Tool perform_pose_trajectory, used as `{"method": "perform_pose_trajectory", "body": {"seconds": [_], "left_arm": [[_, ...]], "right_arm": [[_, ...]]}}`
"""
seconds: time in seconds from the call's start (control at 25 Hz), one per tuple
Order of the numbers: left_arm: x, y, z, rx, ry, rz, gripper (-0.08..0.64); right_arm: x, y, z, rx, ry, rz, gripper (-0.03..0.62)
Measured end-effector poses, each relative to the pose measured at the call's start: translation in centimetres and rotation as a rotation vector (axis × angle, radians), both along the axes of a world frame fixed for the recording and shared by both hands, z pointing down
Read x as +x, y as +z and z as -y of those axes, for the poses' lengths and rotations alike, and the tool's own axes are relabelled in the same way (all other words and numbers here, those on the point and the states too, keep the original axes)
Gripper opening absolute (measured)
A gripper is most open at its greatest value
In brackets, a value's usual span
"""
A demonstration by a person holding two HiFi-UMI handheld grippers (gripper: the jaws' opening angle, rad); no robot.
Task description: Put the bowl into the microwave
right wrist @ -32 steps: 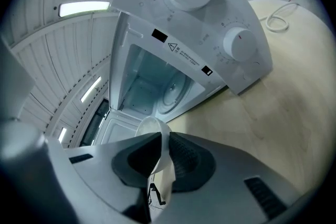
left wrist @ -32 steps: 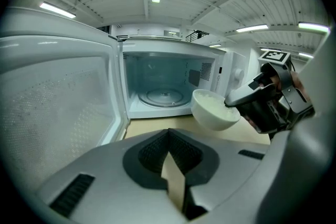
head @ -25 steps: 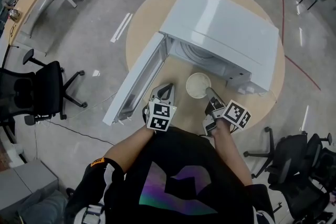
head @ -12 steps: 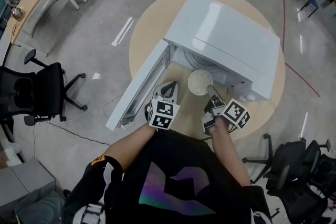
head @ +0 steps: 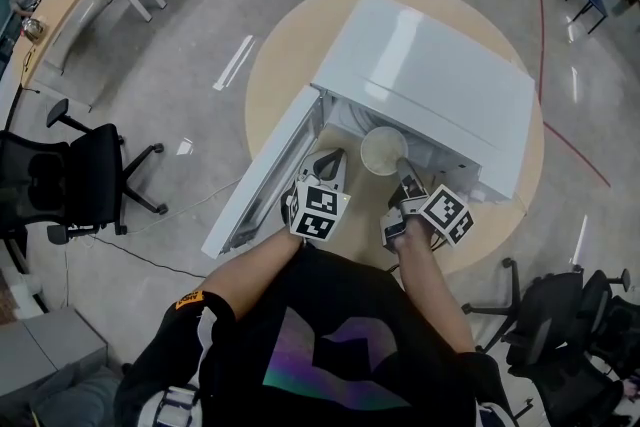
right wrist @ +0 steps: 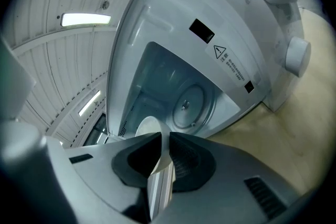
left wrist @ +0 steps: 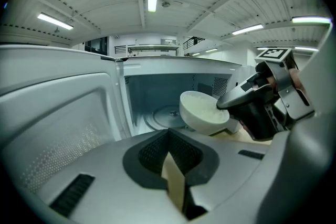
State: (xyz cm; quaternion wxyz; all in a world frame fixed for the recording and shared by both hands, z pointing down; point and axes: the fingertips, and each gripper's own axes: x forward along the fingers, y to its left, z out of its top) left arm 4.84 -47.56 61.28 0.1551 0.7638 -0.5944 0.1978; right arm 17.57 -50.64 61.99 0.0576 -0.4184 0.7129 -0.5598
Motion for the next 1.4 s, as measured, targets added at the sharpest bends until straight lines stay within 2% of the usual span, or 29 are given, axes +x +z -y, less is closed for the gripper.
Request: {"method": "perform_pose_trajectory", "body": {"seconds": [0.28, 0.84, 1.4], "left_arm": [[0.0, 0.2, 2.4, -0.007, 0.005, -0.010, 0.048], [1.1, 2.7, 6.7, -0.049, 0.035, 0.024, 0.048], [0.5, 3.6, 10.7, -0.056, 0.014, 0.038, 0.048]], "right_arm": [[-0.2, 0.9, 2.2, 0.000, 0.076, -0.002, 0.058], [0.8, 3.1, 6.7, 0.011, 0.247, 0.007, 0.058], [0.6, 5.5, 9.8, -0.008, 0.319, -0.010, 0.058]]}}
